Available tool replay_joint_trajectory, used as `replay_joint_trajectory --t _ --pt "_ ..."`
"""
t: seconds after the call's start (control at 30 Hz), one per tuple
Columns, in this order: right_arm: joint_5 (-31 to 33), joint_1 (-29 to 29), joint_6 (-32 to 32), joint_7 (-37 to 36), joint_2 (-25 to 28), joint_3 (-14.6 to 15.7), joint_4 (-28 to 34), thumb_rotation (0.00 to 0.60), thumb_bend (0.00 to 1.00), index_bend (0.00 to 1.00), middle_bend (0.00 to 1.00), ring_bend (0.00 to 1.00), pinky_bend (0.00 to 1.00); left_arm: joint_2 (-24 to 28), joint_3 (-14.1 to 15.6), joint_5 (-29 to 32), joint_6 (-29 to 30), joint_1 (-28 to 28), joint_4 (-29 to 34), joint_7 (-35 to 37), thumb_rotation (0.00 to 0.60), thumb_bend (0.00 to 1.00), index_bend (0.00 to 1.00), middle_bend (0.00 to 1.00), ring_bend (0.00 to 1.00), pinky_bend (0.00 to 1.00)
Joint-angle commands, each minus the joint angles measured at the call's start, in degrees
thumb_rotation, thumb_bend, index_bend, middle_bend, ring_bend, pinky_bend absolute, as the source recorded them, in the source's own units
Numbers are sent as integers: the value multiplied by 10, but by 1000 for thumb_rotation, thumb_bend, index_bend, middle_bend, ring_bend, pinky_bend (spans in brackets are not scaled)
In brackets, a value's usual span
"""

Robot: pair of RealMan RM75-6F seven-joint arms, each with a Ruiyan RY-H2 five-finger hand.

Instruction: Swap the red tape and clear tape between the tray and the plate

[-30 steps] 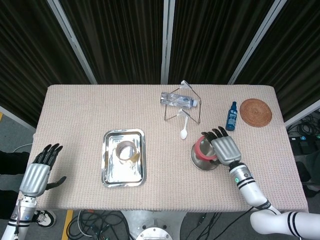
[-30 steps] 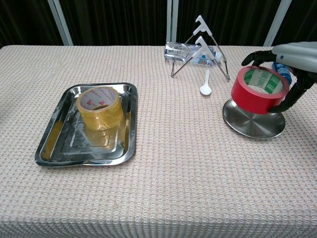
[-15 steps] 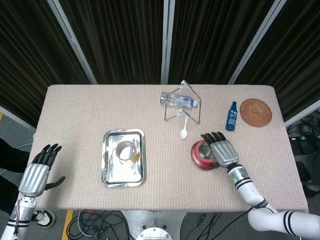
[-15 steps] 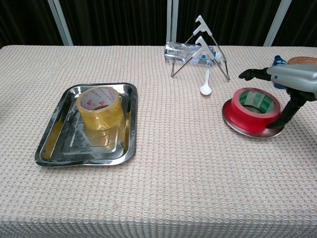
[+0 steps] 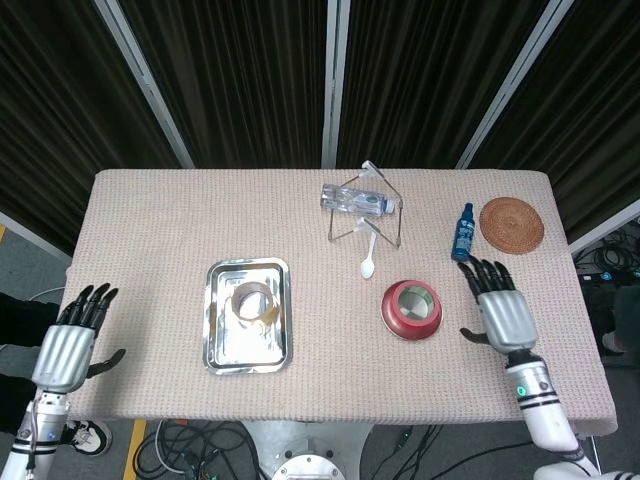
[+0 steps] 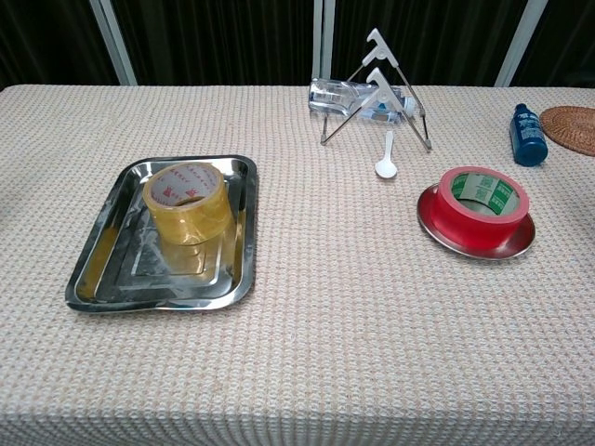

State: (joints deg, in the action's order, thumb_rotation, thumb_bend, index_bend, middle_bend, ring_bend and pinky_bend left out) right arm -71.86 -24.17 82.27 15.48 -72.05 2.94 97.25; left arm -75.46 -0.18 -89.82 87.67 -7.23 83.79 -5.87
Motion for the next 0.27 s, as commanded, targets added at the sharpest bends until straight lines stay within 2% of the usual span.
replay_joint_trajectory --t 0.03,0.27 --pt "-50 101 99 -61 7 29 -54 600 0 0 0 0 0 1 -5 11 3 5 -5 -10 600 126 65 53 0 187" --pt "-60 161 126 -97 -6 35 -108 600 0 0 0 0 0 9 -11 15 2 6 -7 -37 600 126 73 53 0 186"
